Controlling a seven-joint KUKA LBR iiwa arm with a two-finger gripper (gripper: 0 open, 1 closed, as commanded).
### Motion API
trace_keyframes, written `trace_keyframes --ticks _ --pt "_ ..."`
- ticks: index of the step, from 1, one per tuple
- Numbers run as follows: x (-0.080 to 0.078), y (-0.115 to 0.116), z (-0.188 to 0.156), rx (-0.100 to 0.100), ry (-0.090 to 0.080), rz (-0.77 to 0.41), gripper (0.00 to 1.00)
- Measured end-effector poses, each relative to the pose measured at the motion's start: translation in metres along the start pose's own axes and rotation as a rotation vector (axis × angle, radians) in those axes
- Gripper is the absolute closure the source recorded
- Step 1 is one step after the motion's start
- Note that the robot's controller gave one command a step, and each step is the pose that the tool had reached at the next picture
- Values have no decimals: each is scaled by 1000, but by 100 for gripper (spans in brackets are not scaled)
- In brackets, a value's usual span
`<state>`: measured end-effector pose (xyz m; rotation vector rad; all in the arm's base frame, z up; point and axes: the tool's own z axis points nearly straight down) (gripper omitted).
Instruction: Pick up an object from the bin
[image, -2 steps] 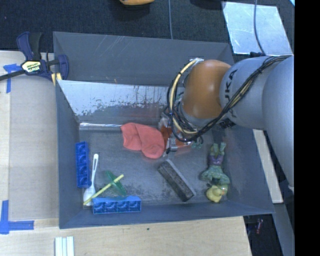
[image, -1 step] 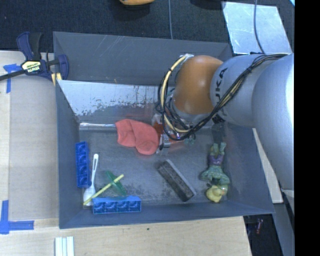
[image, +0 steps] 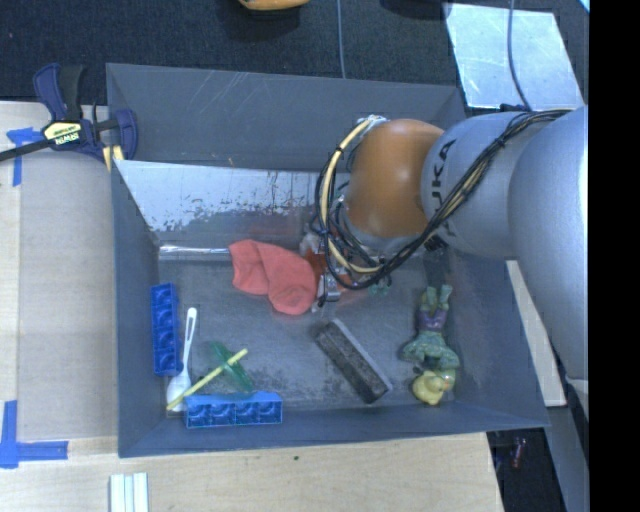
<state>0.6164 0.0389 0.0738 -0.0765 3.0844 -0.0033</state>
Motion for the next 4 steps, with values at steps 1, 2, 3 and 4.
trace_keyframes --ticks 1,2,3,4 --pt "0 0 0 0 0 0 100" --pt "-1 0 0 1 -1 -25 100" --pt "-7 -2 0 0 -6 -16 100" --pt "-9 -2 0 1 -5 -20 100"
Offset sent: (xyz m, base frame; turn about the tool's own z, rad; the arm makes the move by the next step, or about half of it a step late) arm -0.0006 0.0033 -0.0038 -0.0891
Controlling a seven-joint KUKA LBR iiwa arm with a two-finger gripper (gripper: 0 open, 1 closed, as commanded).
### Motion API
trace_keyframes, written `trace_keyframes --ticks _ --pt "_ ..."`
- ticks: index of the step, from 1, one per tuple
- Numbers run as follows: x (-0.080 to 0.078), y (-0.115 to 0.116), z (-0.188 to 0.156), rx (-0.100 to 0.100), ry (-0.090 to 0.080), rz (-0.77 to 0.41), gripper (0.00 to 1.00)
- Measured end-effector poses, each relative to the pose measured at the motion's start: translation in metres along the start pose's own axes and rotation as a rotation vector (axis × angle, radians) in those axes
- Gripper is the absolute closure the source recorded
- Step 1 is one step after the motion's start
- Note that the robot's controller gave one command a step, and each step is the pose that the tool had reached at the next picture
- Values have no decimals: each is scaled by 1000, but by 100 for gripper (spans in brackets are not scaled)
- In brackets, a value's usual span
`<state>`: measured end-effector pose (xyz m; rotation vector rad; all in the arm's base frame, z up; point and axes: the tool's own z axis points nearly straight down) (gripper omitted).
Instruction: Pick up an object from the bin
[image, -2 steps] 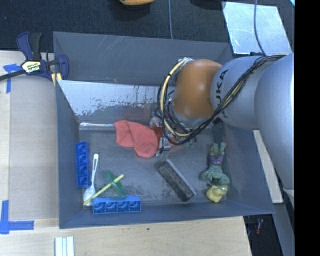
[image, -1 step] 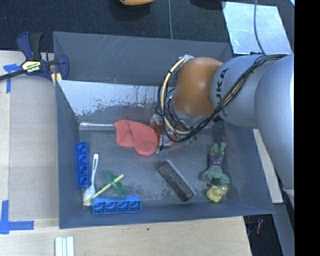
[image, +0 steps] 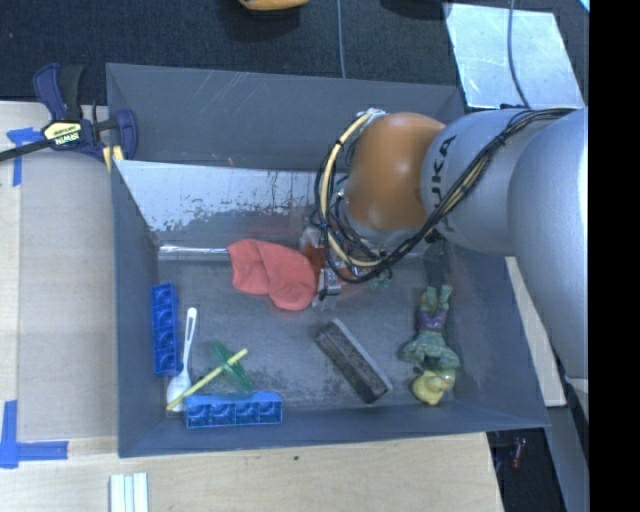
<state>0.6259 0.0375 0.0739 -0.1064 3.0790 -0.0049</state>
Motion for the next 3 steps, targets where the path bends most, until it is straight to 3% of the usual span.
trace_keyframes --ticks 1,2,3 --pt "21 20 -10 0 -2 -25 100" --pt "-1 14 0 -1 -4 -46 100" --pt "-1 14 0 0 -4 -46 100"
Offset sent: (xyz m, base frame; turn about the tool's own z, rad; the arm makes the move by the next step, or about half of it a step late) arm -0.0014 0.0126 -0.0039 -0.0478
